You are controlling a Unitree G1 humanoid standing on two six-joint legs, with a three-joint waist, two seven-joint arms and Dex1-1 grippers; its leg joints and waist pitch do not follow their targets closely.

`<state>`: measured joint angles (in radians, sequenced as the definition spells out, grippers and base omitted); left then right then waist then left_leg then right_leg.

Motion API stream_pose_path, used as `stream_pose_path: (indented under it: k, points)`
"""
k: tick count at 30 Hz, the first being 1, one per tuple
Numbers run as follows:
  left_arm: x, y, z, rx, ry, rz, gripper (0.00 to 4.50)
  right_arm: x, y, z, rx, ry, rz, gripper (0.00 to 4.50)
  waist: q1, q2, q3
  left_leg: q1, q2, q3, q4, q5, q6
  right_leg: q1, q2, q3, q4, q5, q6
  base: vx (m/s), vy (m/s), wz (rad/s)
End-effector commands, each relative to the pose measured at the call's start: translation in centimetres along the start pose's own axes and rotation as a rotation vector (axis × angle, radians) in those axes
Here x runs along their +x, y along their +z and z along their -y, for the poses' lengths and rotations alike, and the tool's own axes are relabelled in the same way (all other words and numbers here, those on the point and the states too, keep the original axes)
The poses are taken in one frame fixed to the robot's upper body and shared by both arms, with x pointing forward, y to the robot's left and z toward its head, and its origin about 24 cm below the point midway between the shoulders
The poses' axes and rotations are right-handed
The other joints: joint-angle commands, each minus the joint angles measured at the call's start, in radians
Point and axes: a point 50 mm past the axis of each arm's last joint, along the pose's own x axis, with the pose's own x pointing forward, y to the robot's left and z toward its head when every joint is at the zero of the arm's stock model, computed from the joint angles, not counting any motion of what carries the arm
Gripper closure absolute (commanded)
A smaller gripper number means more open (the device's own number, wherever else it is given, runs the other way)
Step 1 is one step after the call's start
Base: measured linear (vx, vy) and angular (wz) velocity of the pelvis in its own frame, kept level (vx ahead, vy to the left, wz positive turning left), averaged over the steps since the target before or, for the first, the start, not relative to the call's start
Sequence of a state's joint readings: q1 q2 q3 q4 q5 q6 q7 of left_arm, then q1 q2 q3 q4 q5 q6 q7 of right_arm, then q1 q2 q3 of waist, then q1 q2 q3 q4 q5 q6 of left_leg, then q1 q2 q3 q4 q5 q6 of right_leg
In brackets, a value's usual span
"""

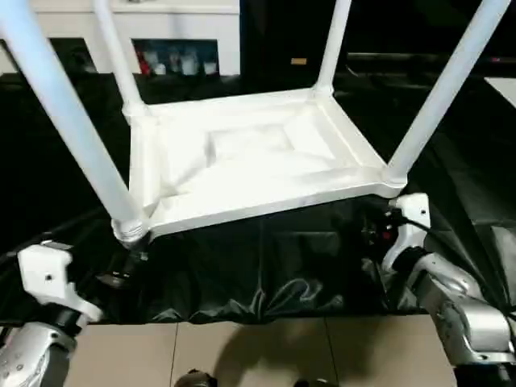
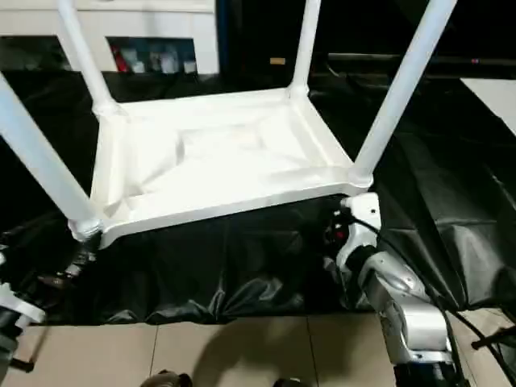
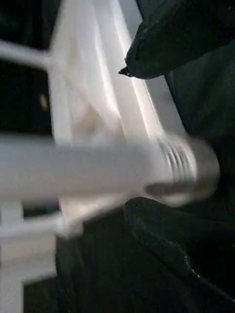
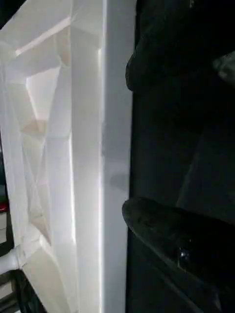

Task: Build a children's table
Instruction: Rotate leg to tighten, then rotate table base

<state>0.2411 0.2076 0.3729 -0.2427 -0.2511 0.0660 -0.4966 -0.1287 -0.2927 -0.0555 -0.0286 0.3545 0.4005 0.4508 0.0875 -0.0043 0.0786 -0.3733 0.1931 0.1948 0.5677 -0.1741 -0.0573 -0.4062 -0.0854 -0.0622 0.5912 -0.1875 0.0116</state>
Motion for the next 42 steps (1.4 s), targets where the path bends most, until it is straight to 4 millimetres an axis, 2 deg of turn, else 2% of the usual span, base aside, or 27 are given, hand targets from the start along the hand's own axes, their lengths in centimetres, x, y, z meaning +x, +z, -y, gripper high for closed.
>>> stream_pose_path:
  k: [1, 3, 4, 5, 6, 7, 10, 11, 13, 15, 19, 20, 22, 24, 25, 28, 31, 32, 33, 36, 37, 42]
  points:
    - [1.3, 0.1, -0.6, 0.016, 0.024, 0.007, 0.0, 0.1, 0.1, -0.3, 0.005, -0.013, -0.016, 0.1, 0.001, 0.006, -0.036, 0.011, 0.035, -0.024, -0.084, -0.354, -0.005, 0.018, -0.037, 0.047, -0.092, -0.328, -0.063, 0.0, 0.0, 0.0]
    - [2.9, 0.5, -0.7, -0.003, 0.006, 0.028, 0.0, 0.3, 0.1, -0.4, 0.013, -0.025, -0.02, 0.04, 0.005, 0.013, -0.039, 0.023, 0.035, -0.021, -0.081, -0.347, -0.015, 0.013, -0.035, 0.049, -0.085, -0.264, -0.094, 0.0, 0.0, 0.0]
    - [4.3, 1.1, -0.7, -0.011, -0.024, 0.047, 0.0, 0.6, 0.1, -0.5, 0.016, -0.038, -0.029, 0.04, 0.005, 0.023, -0.037, 0.02, 0.035, -0.023, -0.082, -0.341, -0.021, 0.016, -0.035, 0.05, -0.081, -0.241, -0.105, 0.0, 0.0, 0.0]
    - [4.9, 1.3, -0.6, -0.014, -0.042, 0.054, 0.0, 0.7, 0.1, -0.5, 0.016, -0.044, -0.034, 0.04, 0.004, 0.016, -0.038, 0.02, 0.034, -0.023, -0.081, -0.333, -0.026, 0.019, -0.034, 0.049, -0.076, -0.208, -0.119, 0.0, 0.0, 0.0]
    - [5.6, 1.4, -0.6, -0.016, -0.053, 0.053, 0.0, 0.9, 0.1, -0.5, 0.015, -0.051, -0.041, 0.04, 0.004, 0.014, -0.039, 0.015, 0.033, -0.025, -0.081, -0.313, -0.027, 0.026, -0.036, 0.049, -0.07, -0.182, -0.125, 0.0, 0.0, 0.0]
    - [6.4, 1.8, -0.5, -0.033, -0.077, 0.07, 0.0, 1.2, -0.1, -0.4, 0.01, -0.067, -0.054, 0.04, 0.001, 0.018, -0.042, 0.016, 0.03, -0.02, -0.076, -0.265, -0.021, 0.027, -0.037, 0.051, -0.065, -0.124, -0.143, 0.0, 0.0, 0.0]
    - [7.7, 2.2, -0.3, -0.07, -0.119, 0.1, 0.0, 1.7, -0.4, 0.0, -0.003, -0.101, -0.082, 0.04, -0.004, 0.015, -0.048, 0.008, 0.025, -0.018, -0.066, -0.184, -0.005, 0.039, -0.041, 0.051, -0.051, -0.037, -0.18, 0.0, 0.0, 0.0]
    - [8.2, 2.3, -0.1, -0.082, -0.136, 0.106, 0.0, 1.8, -0.5, 0.3, -0.004, -0.125, -0.094, 0.04, -0.005, 0.007, -0.049, 0.009, 0.026, -0.016, -0.065, -0.176, 0.002, 0.04, -0.041, 0.052, -0.052, -0.03, -0.183, 0.0, 0.0, 0.0]
    - [9.1, 2.6, 0.4, -0.132, -0.203, 0.102, 0.0, 1.8, -1.0, 1.1, -0.003, -0.196, -0.135, 0.04, -0.002, 0.011, -0.049, 0.012, 0.025, -0.012, -0.062, -0.159, 0.009, 0.039, -0.043, 0.053, -0.05, -0.042, -0.206, 0.0, 0.0, 0.0]
    - [9.5, 2.7, 0.8, -0.153, -0.266, 0.084, 0.0, 1.9, -1.4, 1.4, -0.019, -0.219, -0.166, 0.04, 0.0, 0.013, -0.047, 0.015, 0.027, -0.011, -0.063, -0.185, 0.007, 0.037, -0.042, 0.054, -0.054, -0.085, -0.208, 0.0, 0.0, 0.0]
    - [9.6, 3.1, 1.7, -0.245, -0.445, 0.056, 0.0, 2.2, -1.6, 1.6, -0.022, -0.227, -0.186, 0.04, 0.004, 0.014, -0.048, 0.021, 0.029, -0.011, -0.066, -0.212, -0.01, 0.032, -0.042, 0.057, -0.053, -0.127, -0.208, 0.0, 0.0, 0.0]
    - [9.4, 3.4, 2.1, -0.303, -0.552, 0.048, 0.0, 2.6, -1.6, 1.7, -0.016, -0.212, -0.178, 0.04, 0.002, 0.007, -0.049, 0.021, 0.029, -0.01, -0.066, -0.209, -0.009, 0.034, -0.041, 0.057, -0.052, -0.123, -0.21, 0.0, 0.0, 0.0]
    - [9.3, 3.6, 2.5, -0.334, -0.62, 0.037, 0.0, 3.0, -1.6, 1.6, -0.015, -0.194, -0.17, 0.04, 0.002, 0.012, -0.05, 0.019, 0.027, -0.01, -0.065, -0.196, -0.007, 0.033, -0.042, 0.057, -0.048, -0.113, -0.222, 0.0, 0.0, 0.0]
    - [9.0, 3.9, 3.0, -0.35, -0.714, 0.021, 0.0, 3.7, -1.6, 1.6, -0.027, -0.173, -0.163, 0.04, 0.0, 0.011, -0.051, 0.02, 0.028, -0.008, -0.063, -0.192, -0.003, 0.034, -0.042, 0.058, -0.046, -0.098, -0.227, 0.0, 0.0, 0.0]
    - [8.8, 4.1, 3.4, -0.376, -0.774, 0.005, 0.0, 4.2, -1.6, 1.6, -0.034, -0.155, -0.161, 0.04, -0.002, 0.007, -0.053, 0.018, 0.027, -0.008, -0.062, -0.179, 0.0, 0.038, -0.043, 0.058, -0.044, -0.094, -0.232, 0.0, 0.0, 0.0]
    - [8.2, 4.5, 4.4, -0.418, -0.907, -0.028, 0.0, 5.3, -1.6, 1.4, -0.046, -0.113, -0.164, 0.04, -0.003, 0.007, -0.054, 0.016, 0.027, -0.006, -0.058, -0.154, 0.013, 0.041, -0.043, 0.059, -0.041, -0.071, -0.241, 0.0, 0.0, 0.0]
    - [7.5, 4.9, 5.8, -0.435, -1.048, -0.072, 0.0, 6.4, -1.4, 1.1, -0.065, -0.073, -0.179, 0.04, -0.007, -0.005, -0.057, 0.013, 0.026, -0.005, -0.054, -0.111, 0.032, 0.046, -0.044, 0.059, -0.033, -0.057, -0.259, 0.0, 0.0, 0.0]
    - [7.4, 5.0, 6.2, -0.438, -1.074, -0.081, 0.0, 6.6, -1.4, 1.1, -0.07, -0.066, -0.182, 0.04, -0.008, -0.006, -0.057, 0.011, 0.027, -0.005, -0.055, -0.108, 0.032, 0.047, -0.043, 0.059, -0.035, -0.06, -0.255, 0.0, 0.0, 0.0]
    - [7.3, 5.0, 6.9, -0.438, -1.109, -0.096, 0.0, 7.0, -1.4, 0.9, -0.073, -0.045, -0.185, 0.04, -0.012, -0.011, -0.057, 0.015, 0.027, -0.003, -0.054, -0.108, 0.032, 0.045, -0.041, 0.059, -0.035, -0.062, -0.254, 0.0, 0.0, 0.0]
    - [7.0, 5.3, 9.2, -0.432, -1.207, -0.125, 0.0, 8.1, -1.4, 0.0, -0.091, 0.042, -0.186, 0.04, -0.02, -0.012, -0.057, 0.014, 0.029, -0.003, -0.053, -0.126, 0.028, 0.045, -0.043, 0.059, -0.035, -0.079, -0.257, 0.0, 0.0, 0.0]
    - [7.1, 5.5, 9.7, -0.439, -1.218, -0.118, 0.0, 8.4, -1.3, -0.3, -0.09, 0.064, -0.185, 0.04, -0.026, -0.015, -0.055, 0.012, 0.029, -0.004, -0.053, -0.139, 0.021, 0.047, -0.044, 0.061, -0.036, -0.096, -0.262, 0.0, 0.0, 0.0]
    - [7.0, 6.5, 11.3, -0.48, -1.312, -0.105, 0.0, 9.4, -1.3, -1.4, -0.097, 0.159, -0.181, 0.04, -0.039, -0.024, -0.057, 0.009, 0.028, -0.005, -0.05, -0.155, 0.01, 0.051, -0.043, 0.062, -0.035, -0.11, -0.261, 0.0, 0.0, 0.0]
